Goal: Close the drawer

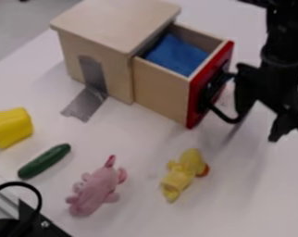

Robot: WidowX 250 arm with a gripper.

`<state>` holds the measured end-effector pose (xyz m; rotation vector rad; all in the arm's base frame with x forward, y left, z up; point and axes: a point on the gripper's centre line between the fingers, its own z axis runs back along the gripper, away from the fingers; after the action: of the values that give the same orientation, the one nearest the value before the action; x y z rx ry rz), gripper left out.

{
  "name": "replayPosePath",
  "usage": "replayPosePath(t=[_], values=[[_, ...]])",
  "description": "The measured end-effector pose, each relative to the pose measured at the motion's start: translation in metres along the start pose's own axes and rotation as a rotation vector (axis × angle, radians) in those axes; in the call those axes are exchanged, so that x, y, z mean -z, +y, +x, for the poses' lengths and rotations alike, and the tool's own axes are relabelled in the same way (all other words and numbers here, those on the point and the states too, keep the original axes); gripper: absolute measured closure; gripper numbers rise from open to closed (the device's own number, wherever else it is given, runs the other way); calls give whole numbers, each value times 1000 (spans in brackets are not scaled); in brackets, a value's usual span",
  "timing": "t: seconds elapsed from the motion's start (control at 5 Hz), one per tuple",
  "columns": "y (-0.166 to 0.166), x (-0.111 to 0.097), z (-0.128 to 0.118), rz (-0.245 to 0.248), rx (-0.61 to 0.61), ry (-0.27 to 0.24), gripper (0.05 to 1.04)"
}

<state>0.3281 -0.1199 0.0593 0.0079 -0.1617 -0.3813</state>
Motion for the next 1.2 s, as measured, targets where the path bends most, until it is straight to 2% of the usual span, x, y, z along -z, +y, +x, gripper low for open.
replayPosePath(t=[0.2, 0.6, 0.8, 1.0, 1.2], values=[[10, 0, 17, 4, -37, -17, 85], [20, 31, 33, 19, -67, 40, 85], [26, 40, 41, 34, -81, 51, 85], [30, 44, 41, 56, -74, 74, 85], [34, 39, 39, 80, -77, 79, 85]])
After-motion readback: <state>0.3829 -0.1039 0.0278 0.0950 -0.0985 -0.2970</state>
